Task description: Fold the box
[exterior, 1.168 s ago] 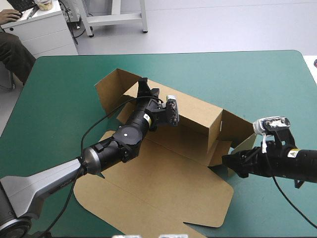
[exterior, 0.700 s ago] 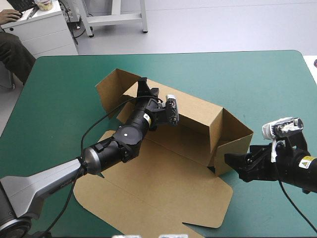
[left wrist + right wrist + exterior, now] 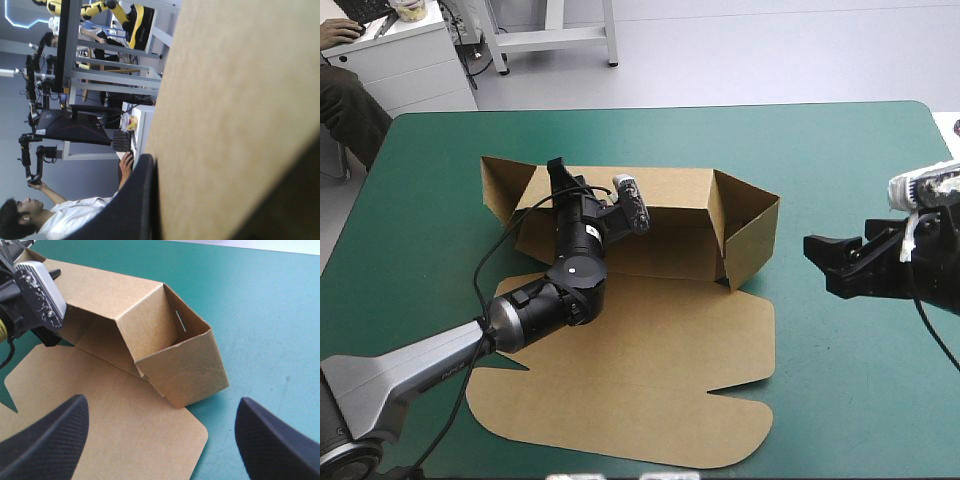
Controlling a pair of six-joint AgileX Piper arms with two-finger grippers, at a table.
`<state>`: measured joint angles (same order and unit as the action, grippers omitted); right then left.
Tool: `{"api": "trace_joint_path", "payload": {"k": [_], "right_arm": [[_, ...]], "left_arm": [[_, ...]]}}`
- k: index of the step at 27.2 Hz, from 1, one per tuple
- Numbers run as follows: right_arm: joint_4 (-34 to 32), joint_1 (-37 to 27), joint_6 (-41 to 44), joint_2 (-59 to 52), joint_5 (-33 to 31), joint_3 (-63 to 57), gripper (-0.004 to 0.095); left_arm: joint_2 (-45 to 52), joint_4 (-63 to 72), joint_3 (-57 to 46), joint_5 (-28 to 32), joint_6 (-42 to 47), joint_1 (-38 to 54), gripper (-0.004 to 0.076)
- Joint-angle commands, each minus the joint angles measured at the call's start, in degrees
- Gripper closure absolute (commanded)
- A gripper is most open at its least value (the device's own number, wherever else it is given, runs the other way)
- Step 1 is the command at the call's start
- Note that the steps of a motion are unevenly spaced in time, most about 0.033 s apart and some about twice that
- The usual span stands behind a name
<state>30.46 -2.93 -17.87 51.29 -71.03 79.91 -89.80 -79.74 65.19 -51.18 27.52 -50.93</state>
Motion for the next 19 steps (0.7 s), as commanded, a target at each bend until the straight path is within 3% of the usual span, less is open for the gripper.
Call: {"api": "trace_joint_path", "payload": {"k": [1,19], "right_arm": [[1.8,-0.1,0.1,3.8,3.7,5.7,0.0171],[3.2,-0.1,0.1,28.0,2.2,26.9,0.0171]], "left_arm": [[2.5,5.5,1.7,-2.9,0.0,0.0,0.0734],[2.1,1.5,1.7,-2.0,-5.9,0.0,0.0734]]}}
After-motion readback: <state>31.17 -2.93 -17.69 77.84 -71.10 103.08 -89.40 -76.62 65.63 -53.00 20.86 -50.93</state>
